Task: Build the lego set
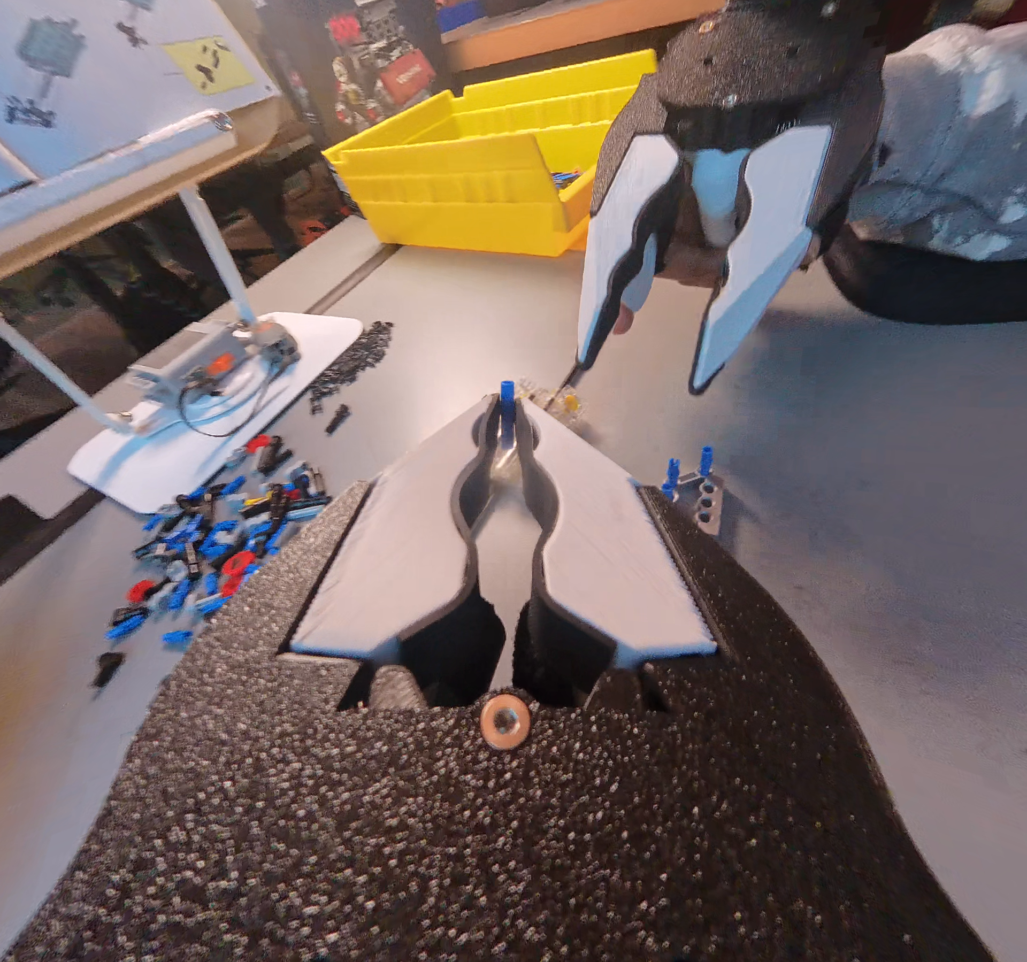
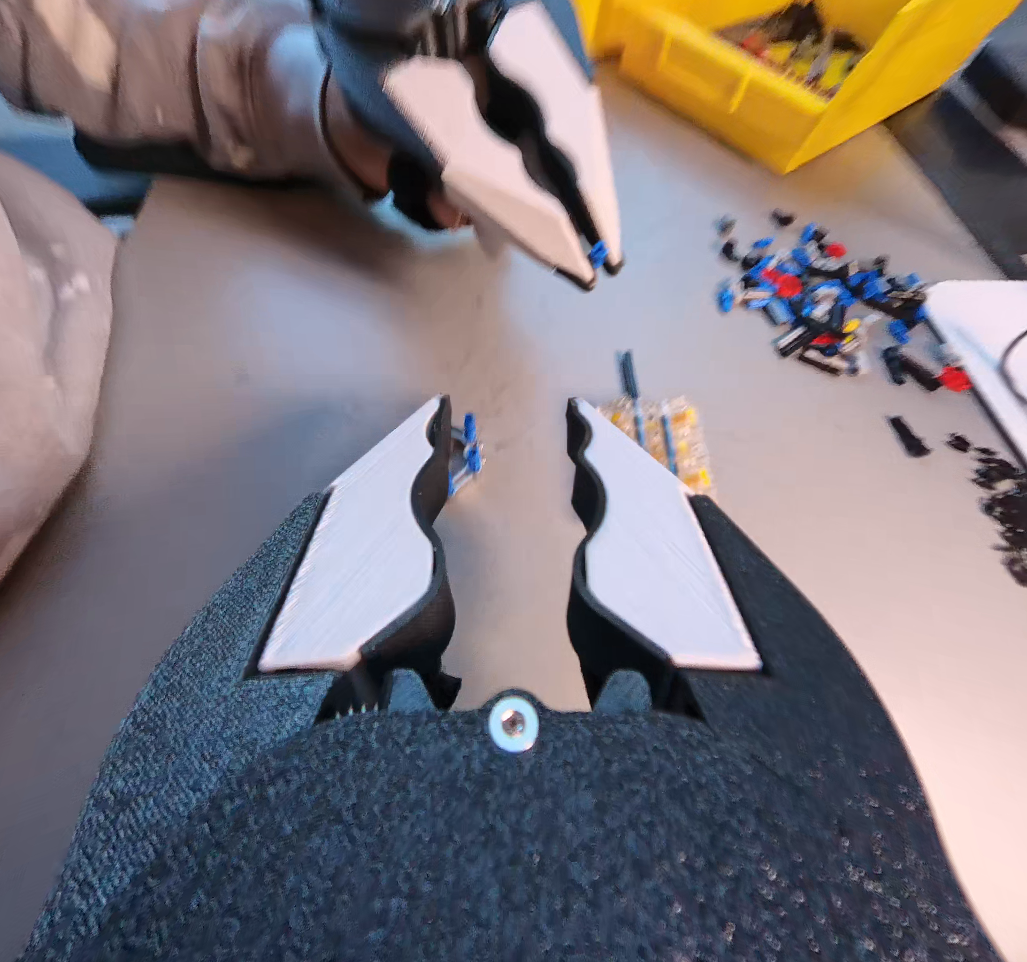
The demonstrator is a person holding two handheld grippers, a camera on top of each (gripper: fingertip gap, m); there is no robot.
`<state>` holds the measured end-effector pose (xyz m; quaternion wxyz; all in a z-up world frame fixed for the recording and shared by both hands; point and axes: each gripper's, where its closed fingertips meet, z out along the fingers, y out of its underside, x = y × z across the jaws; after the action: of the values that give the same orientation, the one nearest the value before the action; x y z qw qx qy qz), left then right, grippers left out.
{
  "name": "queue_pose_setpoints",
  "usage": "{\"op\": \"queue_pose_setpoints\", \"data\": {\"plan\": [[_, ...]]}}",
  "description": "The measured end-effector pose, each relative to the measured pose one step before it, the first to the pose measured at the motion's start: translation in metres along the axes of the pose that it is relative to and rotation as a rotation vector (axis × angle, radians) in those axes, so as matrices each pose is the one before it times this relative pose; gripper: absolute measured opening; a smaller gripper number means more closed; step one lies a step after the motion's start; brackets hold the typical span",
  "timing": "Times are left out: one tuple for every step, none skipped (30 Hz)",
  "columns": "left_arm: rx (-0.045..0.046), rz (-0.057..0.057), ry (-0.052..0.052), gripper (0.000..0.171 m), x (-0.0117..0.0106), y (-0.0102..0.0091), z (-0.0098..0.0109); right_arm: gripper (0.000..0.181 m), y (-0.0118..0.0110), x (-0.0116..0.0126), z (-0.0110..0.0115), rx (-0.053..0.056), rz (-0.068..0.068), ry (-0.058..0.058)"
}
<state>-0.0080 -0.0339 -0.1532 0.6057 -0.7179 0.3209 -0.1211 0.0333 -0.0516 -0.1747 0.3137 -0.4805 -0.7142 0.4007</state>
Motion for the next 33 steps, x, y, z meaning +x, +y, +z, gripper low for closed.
{"op": "queue_pose_setpoints", "data": {"plan": [[-0.00373, 0.0429, -0.0413, 0.004, -0.00308, -0.0013, -0.00289, 0.039, -0.00939, 0.00492, -0.00186, 0.0538, 0.0302, 0.0231], [-0.0043, 0.0443, -0.0443, 0.004, -0.00344, -0.00132, -0.00245, 0.037, -0.00815, 0.00356, 0.00046, 0.0468, 0.0363, 0.0172], [-0.00752, 0.0442, -0.0406, 0.004, -0.00292, -0.00102, -0.00173, 0.037, -0.00744, 0.00027, 0.00218, 0.0435, 0.0368, 0.0019], [-0.00827, 0.0468, -0.035, 0.004, -0.00221, -0.00088, -0.00127, 0.037, -0.00672, -0.0011, 0.00295, 0.0377, 0.0364, -0.003], [-0.00768, 0.0521, -0.0302, 0.004, -0.0016, -0.00076, -0.00098, 0.037, -0.00584, -0.00044, 0.0035, 0.0314, 0.0348, 0.0019], [-0.00844, 0.0546, -0.0322, 0.004, -0.00202, -0.00039, -0.00075, 0.037, -0.00513, -0.00105, 0.0032, 0.0286, 0.0286, -0.0003], [-0.00881, 0.0548, -0.0274, 0.004, -0.00129, -0.00001, -0.0006, 0.036, -0.00561, -0.00125, 0.00235, 0.0319, 0.0259, -0.003], [-0.00465, 0.0511, -0.0199, 0.004, -0.00037, -0.00023, -0.00063, 0.034, -0.00531, 0.0009, 0.00163, 0.0319, 0.0324, 0.0065], [-0.00184, 0.0447, -0.0165, 0.004, 0.00008, -0.00056, -0.00052, 0.03, -0.00376, 0.00203, 0.00159, 0.0234, 0.0416, 0.0077], [-0.00429, 0.039, -0.0125, 0.004, 0.00056, -0.0003, -0.00019, 0.029, -0.00268, 0.00173, 0.00146, 0.022, 0.042, 0.0026], [-0.00731, 0.0363, -0.0056, 0.003, 0.00154, 0.00017, 0.00033, 0.027, -0.00078, 0.00251, 0.00149, 0.0136, 0.0355, 0.0087], [-0.00768, 0.031, -0.0049, 0.003, 0.00165, 0.00013, 0.00079, 0.025, 0.00111, 0.00233, 0.00163, 0.0025, 0.0196, 0.0108], [-0.00406, 0.0253, -0.0036, 0.003, 0.00183, -0.0003, 0.00065, 0.025, 0.0026, 0.0009, 0.00156, -0.0076, 0.0038, 0.005], [-0.00054, 0.0222, 0.0008, 0.003, 0.00235, -0.00094, 0.00069, 0.022, 0.00312, 0.0021, 0.00154, -0.0122, -0.002, 0.0165], [0.00064, 0.0178, -0.0013, 0.003, 0.00178, -0.00107, 0.00047, 0.02, 0.00238, 0.00239, 0.00131, -0.0082, -0.0034, 0.02], [-0.0008, 0.0154, 0.0013, 0.004, 0.00207, -0.00086, 0.0006, 0.019, 0.00218, -0.00041, 0.0014, -0.0093, -0.0019, 0.0015], [-0.00327, 0.0145, 0.0052, 0.004, 0.00242, -0.00035, 0.00075, 0.018, 0.00192, -0.00139, 0.00145, -0.0089, 0.002, -0.0055], [-0.00718, 0.0152, -0.0022, 0.003, 0.00136, 0.00052, 0.00076, 0.017, 0.00065, 0.00069, 0.00088, -0.0005, 0.0017, 0.0087], [-0.00767, 0.0143, -0.0008, 0.003, 0.00103, 0.00122, 0.00055, 0.016, 0.00131, 0.00146, 0.00043, -0.005, -0.0038, 0.0093], [-0.00369, 0.0071, 0.0027, 0.004, 0.00115, 0.0008, 0.00042, 0.015, 0.00165, 0.00088, 0.00003, -0.0089, 0.0007, 0.002], [-0.0004, -0.0014, 0.003, 0.004, 0.00078, 0.00045, 0.00032, 0.011, 0.00112, 0.00162, -0.00023, -0.0046, 0.0058, 0.006], [-0.00129, -0.0063, 0.0039, 0.004, 0.00049, 0.00039, 0.00036, 0.006, 0.00134, 0.00186, -0.00028, -0.0047, 0.0059, 0.0075], [-0.00343, -0.0044, 0.0071, 0.004, 0.00102, 0.00058, 0.0006, 0.003, 0.00186, 0.00103, -0.00001, -0.0079, 0.0031, 0.0023], [-0.00293, 0.0027, 0.0043, 0.004, 0.00097, 0.00047, 0.0004, 0.003, 0.00116, 0.00064, -0.00011, -0.0036, 0.0014, 0.0016], [-0.00205, 0.0072, 0.001, 0.003, 0.00082, 0.00042, 0.00024, 0.003, 0.00085, 0.00021, -0.00004, -0.0026, -0.0004, 0.0009], [-0.00289, 0.0038, 0.0027, 0.004, 0.00084, 0.00063, 0.00023, 0.003, 0.00098, 0.00035, 0.00022, -0.0043, -0.0006, 0.0016], [-0.00338, -0.0032, 0.0061, 0.004, 0.00118, 0.00083, 0.00029, 0.003, 0.0013, 0.00039, 0.0003, -0.0065, -0.0018, 0.0032], [-0.00296, -0.0072, 0.0077, 0.004, 0.00107, 0.00091, 0.0004, 0.003, 0.00132, 0.00053, 0.00044, -0.0074, -0.0035, 0.0049], [-0.00217, -0.0064, 0.006, 0.004, 0.0007, 0.0008, 0.00022, 0.003, 0.001, 0.00051, 0.00037, -0.007, -0.0009, 0.0044], [-0.00142, -0.0059, 0.0043, 0.004, 0.00033, 0.00049, 0.00025, 0.003, 0.00038, 0.00029, 0.00039, -0.0032, -0.0003, 0.0021], [-0.00201, -0.0103, 0.0061, 0.004, 0.0006, 0.00055, 0.00032, 0.003, 0.00044, 0.0004, 0.00018, -0.0029, 0.0019, -0.0004], [-0.0027, -0.0135, 0.0075, 0.004, 0.00082, 0.00068, 0.0004, 0.003, 0.00075, 0.00064, 0.00014, -0.0057, 0.003, -0.0012], [-0.00077, -0.0109, 0.0058, 0.004, 0.0004, 0.00038, 0.0001, 0.003, 0.00068, 0.00031, 0.0, -0.0042, 0.002, -0.0025]]}}
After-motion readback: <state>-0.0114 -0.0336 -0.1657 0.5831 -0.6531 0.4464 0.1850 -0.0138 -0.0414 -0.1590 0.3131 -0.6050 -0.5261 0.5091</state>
